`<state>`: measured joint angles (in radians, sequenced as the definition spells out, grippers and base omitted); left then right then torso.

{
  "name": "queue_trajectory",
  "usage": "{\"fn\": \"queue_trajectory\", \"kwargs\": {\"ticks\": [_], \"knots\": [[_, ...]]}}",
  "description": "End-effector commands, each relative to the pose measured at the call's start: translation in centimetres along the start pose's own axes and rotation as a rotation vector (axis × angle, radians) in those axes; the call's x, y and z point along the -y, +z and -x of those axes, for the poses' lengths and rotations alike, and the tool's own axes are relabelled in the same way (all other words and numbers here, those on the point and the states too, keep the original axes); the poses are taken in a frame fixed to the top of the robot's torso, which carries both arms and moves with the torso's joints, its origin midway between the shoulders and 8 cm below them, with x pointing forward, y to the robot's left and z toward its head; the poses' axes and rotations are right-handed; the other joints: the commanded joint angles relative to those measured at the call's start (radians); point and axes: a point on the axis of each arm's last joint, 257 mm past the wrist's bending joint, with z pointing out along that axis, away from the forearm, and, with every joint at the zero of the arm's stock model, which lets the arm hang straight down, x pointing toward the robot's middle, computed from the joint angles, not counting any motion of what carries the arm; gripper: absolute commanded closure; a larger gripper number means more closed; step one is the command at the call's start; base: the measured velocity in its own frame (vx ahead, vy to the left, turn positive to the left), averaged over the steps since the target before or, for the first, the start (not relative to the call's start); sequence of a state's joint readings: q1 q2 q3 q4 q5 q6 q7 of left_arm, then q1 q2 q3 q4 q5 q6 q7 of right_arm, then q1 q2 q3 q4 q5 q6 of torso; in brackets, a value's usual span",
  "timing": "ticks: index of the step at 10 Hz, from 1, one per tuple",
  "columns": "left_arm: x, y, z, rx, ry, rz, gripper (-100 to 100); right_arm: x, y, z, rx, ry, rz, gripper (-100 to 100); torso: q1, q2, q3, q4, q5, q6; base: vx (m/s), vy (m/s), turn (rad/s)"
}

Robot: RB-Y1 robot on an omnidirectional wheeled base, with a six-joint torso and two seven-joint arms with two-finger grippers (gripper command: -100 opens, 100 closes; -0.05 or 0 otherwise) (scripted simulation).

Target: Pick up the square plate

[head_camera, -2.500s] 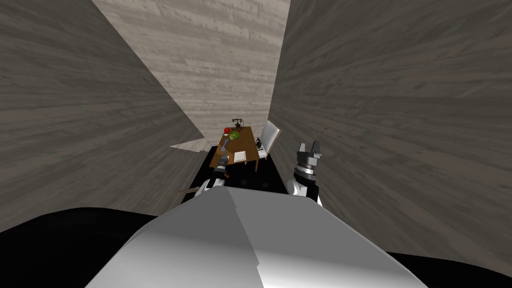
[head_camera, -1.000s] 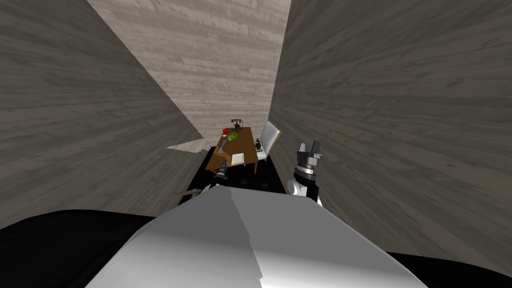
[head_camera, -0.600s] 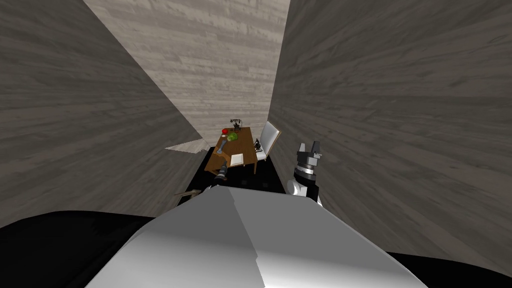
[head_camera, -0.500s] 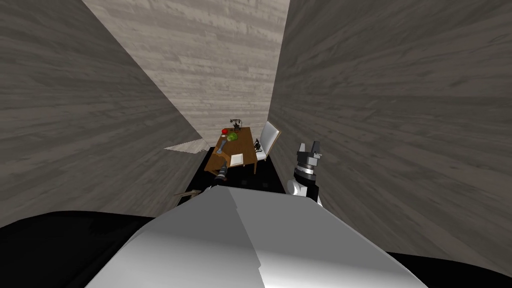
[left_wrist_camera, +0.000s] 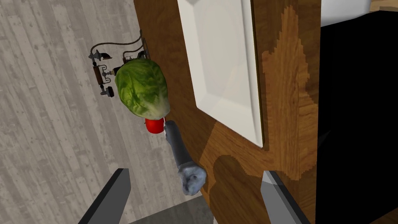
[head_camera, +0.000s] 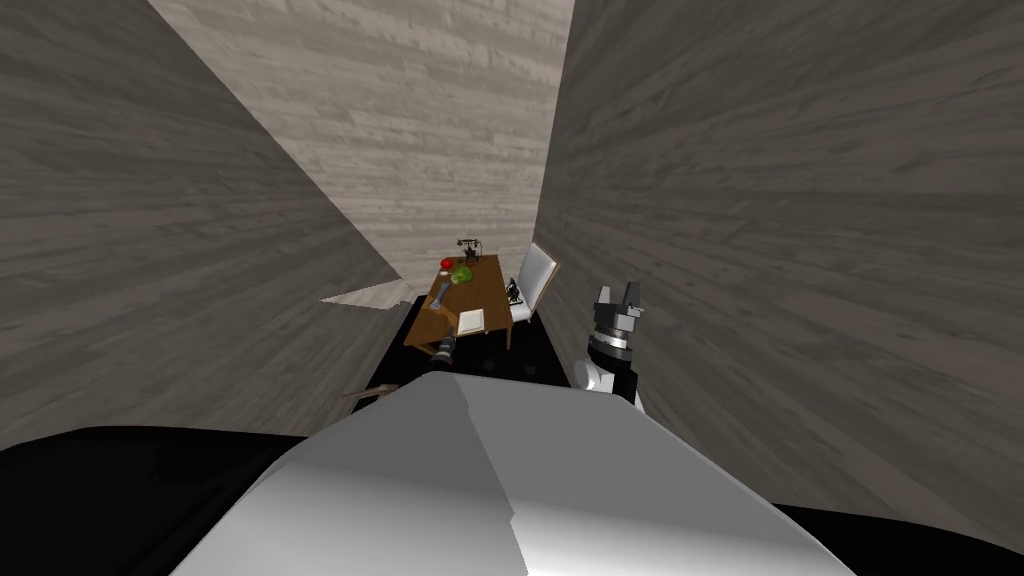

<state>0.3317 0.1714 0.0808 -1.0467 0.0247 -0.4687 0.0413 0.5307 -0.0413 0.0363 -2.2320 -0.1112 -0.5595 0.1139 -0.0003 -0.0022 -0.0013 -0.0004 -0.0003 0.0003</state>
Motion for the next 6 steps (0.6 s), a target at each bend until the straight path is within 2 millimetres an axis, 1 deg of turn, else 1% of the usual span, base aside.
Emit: {"fn": "queue_trajectory", "kwargs": {"ticks": [1, 3, 4, 6], "knots": [[-1.0, -0.2, 0.0, 0.002, -0.005, 0.015, -100, 0.0, 0.0, 0.0, 0.0, 0.0, 0.0, 0, 0.0, 0.0, 0.0, 0.0, 0.0, 0.0, 0.028, -0.003, -0.016], [-1.8, -0.1, -0.4, 0.006, -0.024, 0.022, -100, 0.0, 0.0, 0.0, 0.0, 0.0, 0.0, 0, 0.0, 0.0, 0.0, 0.0, 0.0, 0.0, 0.035, -0.009, -0.04], [-2.7, -0.2, -0.8, 0.007, -0.035, 0.035, -100, 0.0, 0.0, 0.0, 0.0, 0.0, 0.0, 0, 0.0, 0.0, 0.0, 0.0, 0.0, 0.0, 0.046, -0.011, -0.047], [-3.9, -0.4, -1.8, 0.008, -0.064, 0.052, -100, 0.0, 0.0, 0.0, 0.0, 0.0, 0.0, 0, 0.0, -0.001, -0.001, 0.0, 0.0, 0.0, 0.054, -0.002, -0.037]]}}
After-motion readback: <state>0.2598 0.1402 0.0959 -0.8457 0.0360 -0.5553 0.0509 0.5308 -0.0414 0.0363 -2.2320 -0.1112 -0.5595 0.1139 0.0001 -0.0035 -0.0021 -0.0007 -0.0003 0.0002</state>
